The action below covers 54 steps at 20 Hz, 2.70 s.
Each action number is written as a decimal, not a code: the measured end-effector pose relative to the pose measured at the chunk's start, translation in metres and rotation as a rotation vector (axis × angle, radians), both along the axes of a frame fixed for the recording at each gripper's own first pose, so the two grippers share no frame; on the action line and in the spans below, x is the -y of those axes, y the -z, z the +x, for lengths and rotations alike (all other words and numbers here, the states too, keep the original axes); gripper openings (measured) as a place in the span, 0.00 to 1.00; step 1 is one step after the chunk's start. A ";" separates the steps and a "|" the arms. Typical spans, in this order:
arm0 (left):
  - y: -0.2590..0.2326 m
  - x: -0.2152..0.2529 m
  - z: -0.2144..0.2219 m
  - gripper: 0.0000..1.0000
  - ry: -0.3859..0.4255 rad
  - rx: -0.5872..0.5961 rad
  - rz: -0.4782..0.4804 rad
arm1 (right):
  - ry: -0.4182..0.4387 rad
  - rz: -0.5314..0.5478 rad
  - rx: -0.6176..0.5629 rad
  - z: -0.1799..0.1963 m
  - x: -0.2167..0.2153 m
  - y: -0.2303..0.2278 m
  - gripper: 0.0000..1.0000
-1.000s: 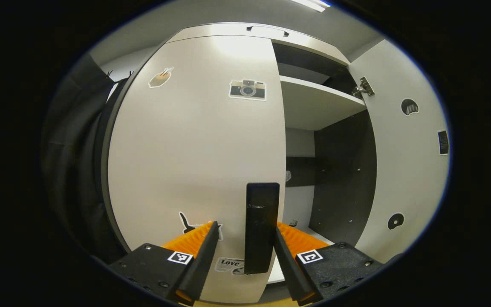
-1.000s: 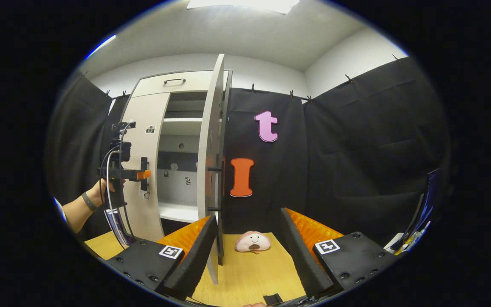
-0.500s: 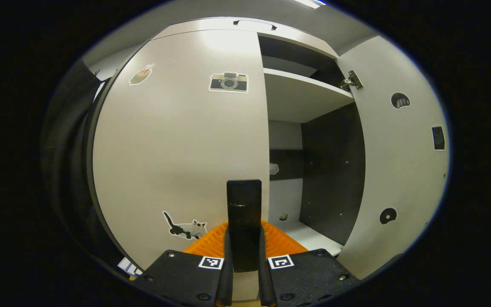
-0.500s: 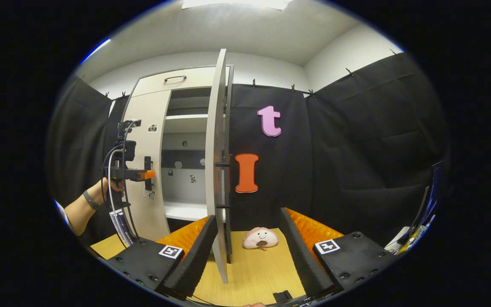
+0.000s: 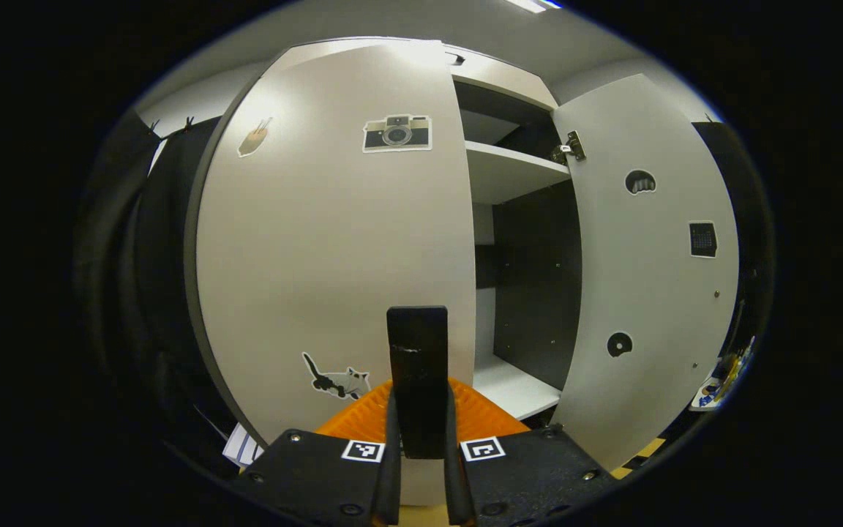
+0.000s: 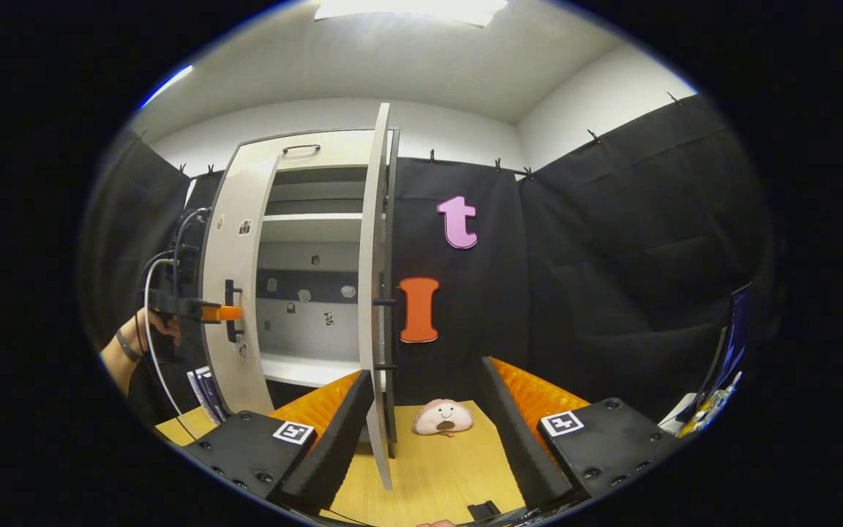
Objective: Open the right door of the double-door shoe cabinet with the right hand, and open the left door with the left hand.
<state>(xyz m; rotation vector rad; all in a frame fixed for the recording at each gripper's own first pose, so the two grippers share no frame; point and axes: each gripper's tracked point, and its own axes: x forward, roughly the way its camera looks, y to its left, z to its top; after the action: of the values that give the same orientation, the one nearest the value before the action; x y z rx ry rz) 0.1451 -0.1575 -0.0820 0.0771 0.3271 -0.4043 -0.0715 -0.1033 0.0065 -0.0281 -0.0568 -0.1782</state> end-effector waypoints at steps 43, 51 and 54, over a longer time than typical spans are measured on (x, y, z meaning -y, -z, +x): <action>-0.063 -0.226 -0.070 0.01 -0.209 0.212 0.027 | -0.115 0.024 -0.057 0.070 -0.035 0.010 0.97; -0.065 -0.231 -0.092 0.01 -0.269 0.211 0.006 | -0.172 0.004 -0.047 0.065 -0.057 0.004 0.98; -0.069 -0.218 -0.123 0.00 -0.279 0.196 -0.030 | -0.170 0.000 -0.051 0.063 -0.055 0.011 0.98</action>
<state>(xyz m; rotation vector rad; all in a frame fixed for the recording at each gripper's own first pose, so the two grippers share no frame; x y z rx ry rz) 0.0224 0.0600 -0.0127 0.0401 0.1350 -0.1235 -0.0081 -0.0479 -0.0042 -0.0281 -0.0077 -0.0071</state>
